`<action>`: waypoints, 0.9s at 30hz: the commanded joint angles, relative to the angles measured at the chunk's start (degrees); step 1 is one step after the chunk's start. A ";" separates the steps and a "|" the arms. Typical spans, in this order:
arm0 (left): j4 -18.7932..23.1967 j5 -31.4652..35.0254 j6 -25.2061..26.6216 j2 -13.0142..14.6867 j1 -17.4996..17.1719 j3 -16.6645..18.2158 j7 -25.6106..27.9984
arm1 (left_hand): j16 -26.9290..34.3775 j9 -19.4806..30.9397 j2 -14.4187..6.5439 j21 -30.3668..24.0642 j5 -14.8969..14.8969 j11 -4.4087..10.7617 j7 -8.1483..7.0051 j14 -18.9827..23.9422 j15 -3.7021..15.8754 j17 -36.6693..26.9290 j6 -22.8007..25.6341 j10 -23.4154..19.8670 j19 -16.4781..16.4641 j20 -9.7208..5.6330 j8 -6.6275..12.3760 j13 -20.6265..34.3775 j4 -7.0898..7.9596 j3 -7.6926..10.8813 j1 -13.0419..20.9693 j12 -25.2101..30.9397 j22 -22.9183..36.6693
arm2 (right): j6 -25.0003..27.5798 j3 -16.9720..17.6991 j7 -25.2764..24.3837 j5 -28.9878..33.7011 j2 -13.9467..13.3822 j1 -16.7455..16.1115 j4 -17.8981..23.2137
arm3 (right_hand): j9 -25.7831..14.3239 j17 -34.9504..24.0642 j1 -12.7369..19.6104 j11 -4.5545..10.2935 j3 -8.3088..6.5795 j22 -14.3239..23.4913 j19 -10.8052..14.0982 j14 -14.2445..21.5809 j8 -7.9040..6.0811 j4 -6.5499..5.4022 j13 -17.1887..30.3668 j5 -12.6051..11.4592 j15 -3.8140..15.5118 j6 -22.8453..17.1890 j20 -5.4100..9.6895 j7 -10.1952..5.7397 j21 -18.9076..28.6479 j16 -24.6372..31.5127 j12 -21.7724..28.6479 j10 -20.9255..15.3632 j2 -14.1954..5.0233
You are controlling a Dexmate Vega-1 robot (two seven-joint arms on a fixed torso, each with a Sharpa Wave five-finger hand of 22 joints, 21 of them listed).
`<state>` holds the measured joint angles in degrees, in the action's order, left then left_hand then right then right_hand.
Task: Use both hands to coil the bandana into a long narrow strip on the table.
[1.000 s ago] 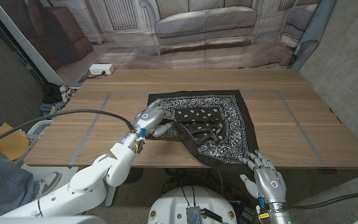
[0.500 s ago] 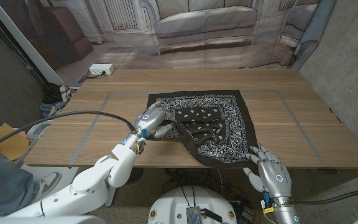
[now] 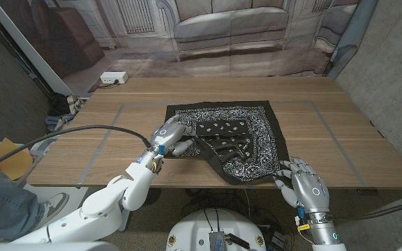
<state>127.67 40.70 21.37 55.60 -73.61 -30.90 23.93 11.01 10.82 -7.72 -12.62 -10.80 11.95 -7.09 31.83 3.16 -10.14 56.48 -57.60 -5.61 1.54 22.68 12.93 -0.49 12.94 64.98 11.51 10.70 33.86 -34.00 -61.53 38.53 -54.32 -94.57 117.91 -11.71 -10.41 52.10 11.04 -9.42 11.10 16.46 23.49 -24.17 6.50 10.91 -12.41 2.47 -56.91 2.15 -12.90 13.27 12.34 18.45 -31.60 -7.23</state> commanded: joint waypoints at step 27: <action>-0.47 1.30 3.99 -2.48 4.38 0.66 2.64 | 1.18 0.31 0.40 0.20 -0.13 -0.19 2.33 7.25 7.10 0.04 3.06 -5.72 -1.73 -4.02 1.05 2.92 -0.20 2.33 0.37 2.16 -0.26 | -2.35 10.08 9.76 -8.66 -8.75 3.82 7.87 | 0.09 -0.20 0.48 0.27 -0.27 0.11 0.97 3.59 0.01 0.35 -0.04 0.63 5.99 -1.83 3.50 0.01 0.27 0.25 0.70 -3.20 -0.35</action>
<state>127.77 39.75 22.94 54.56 -71.10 -29.95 25.26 12.20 11.10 -7.70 -12.62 -10.85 11.77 -6.64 38.50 3.49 -10.15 56.92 -62.94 -7.04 -1.75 23.16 15.59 -0.71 14.74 65.03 13.36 10.39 33.83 -27.16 -55.28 32.04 -59.83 -93.04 124.65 -11.44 -10.55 52.15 11.40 -9.41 11.09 17.06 26.61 -24.14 6.49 10.91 -11.97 2.74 -58.14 2.36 -12.89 13.27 12.34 18.87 -34.02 -7.28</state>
